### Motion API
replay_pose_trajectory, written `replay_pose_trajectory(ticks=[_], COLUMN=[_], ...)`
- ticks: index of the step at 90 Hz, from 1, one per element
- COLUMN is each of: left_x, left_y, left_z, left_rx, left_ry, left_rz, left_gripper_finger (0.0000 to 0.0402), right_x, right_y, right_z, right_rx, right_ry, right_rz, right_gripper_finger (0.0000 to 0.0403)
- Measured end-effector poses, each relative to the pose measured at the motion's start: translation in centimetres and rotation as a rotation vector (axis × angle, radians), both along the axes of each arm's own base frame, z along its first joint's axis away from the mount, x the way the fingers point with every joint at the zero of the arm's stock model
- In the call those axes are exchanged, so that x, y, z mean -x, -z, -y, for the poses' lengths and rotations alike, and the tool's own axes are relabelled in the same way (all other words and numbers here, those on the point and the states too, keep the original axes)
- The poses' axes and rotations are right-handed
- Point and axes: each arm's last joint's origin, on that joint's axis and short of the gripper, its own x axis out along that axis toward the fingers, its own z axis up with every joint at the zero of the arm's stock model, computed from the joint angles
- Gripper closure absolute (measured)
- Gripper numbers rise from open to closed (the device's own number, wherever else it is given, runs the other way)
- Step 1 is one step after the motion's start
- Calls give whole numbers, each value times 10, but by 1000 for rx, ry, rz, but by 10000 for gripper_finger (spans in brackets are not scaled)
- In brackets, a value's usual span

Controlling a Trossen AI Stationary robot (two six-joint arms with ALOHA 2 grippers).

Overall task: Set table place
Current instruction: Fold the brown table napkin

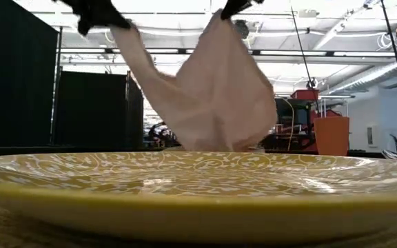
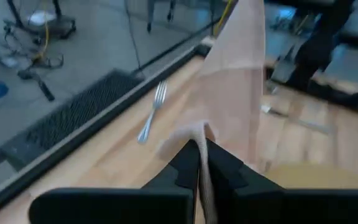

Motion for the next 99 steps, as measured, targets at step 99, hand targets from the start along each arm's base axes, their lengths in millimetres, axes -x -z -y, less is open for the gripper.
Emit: replay_pose_trajectory(ticks=[99], left_x=[57], left_y=[-133], left_z=[38], left_rx=[131], left_ry=[425], left_rz=[362], left_gripper_finger=[402], right_x=[81], right_y=[-109], right_z=[-108], right_rx=[14], right_ry=[-125], right_rz=[401], right_gripper_finger=[403])
